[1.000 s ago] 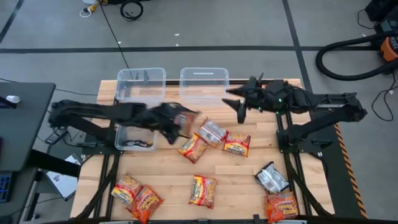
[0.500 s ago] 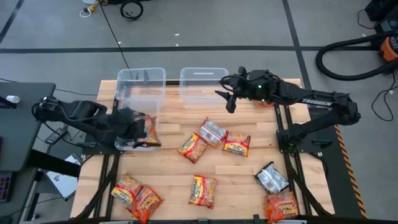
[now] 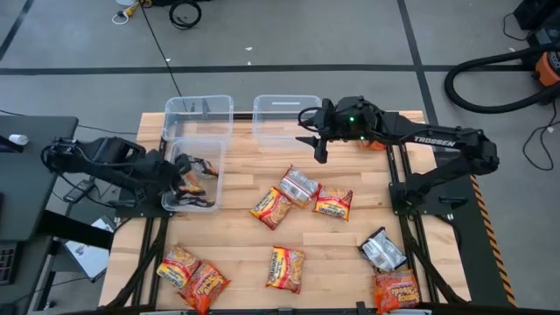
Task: Sort Maruchan noodles
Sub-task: Put the top black noodle pack into the bottom transparent bin
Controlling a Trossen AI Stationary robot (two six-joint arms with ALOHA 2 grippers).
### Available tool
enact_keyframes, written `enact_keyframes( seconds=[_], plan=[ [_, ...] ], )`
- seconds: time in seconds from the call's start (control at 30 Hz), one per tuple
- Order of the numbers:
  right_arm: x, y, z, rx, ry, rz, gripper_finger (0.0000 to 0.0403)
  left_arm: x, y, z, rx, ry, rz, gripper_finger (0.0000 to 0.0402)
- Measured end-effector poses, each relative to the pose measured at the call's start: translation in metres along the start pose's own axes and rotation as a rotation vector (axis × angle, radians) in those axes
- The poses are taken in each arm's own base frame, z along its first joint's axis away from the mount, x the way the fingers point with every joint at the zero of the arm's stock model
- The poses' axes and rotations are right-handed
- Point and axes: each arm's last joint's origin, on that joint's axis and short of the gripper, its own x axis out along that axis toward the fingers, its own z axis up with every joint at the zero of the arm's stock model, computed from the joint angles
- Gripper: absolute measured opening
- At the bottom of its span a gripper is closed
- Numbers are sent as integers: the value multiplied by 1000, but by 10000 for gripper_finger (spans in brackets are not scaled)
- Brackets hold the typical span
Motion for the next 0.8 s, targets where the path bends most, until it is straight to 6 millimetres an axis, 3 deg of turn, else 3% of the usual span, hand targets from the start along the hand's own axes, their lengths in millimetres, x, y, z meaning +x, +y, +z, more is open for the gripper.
enact_keyframes(
  seconds=[0.33,0.53,0.8],
  plan=[
    [-15,-32,-5,114,1,16,216,16,-18,12,-185,-117,118,84],
    [-24,-32,-7,120,33,18,216,34,-35,12,-242,-154,224,84],
    [-40,-28,-8,115,60,29,216,58,-48,13,-297,-63,307,84]
  ],
)
